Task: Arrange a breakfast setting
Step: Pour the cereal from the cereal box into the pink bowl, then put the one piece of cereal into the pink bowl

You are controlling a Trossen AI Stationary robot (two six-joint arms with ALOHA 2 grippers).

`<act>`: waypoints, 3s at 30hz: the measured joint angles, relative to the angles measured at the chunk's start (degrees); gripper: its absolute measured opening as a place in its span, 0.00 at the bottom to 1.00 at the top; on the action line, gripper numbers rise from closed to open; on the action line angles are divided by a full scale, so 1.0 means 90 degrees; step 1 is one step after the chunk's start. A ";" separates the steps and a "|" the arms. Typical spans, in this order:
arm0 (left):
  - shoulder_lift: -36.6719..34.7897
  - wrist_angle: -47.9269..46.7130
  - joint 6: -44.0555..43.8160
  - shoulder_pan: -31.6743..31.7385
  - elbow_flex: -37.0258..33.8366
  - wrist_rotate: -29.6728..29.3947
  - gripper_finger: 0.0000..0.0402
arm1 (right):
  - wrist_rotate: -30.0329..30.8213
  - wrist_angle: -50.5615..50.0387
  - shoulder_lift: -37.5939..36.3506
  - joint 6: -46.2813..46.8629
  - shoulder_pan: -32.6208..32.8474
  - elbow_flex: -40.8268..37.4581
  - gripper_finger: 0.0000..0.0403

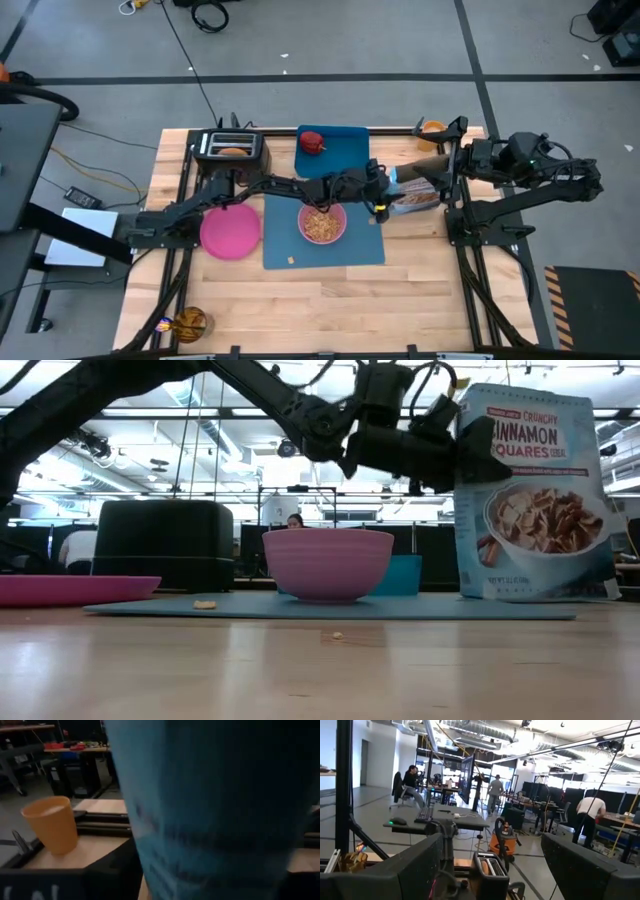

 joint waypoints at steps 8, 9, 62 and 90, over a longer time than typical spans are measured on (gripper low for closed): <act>-0.0558 -0.1523 0.0063 -0.0044 -0.0001 -0.0090 0.62 | 0.0000 -0.0029 -0.0114 -0.0041 0.0000 0.0000 0.86; -0.0643 -0.1711 0.0118 -0.0053 -0.0002 -0.0136 0.64 | 0.0000 -0.0029 -0.0116 -0.0040 0.0000 0.0000 0.86; -0.3313 -0.5458 -0.4496 -0.3711 -0.4909 -0.2399 0.60 | 0.0661 -0.0642 0.0993 0.0611 0.2437 -0.0307 0.86; -0.3682 -0.3963 -0.3296 -0.3810 -0.5717 -0.1971 0.43 | 0.1037 -0.0328 0.1097 0.0854 0.2460 -0.0624 0.86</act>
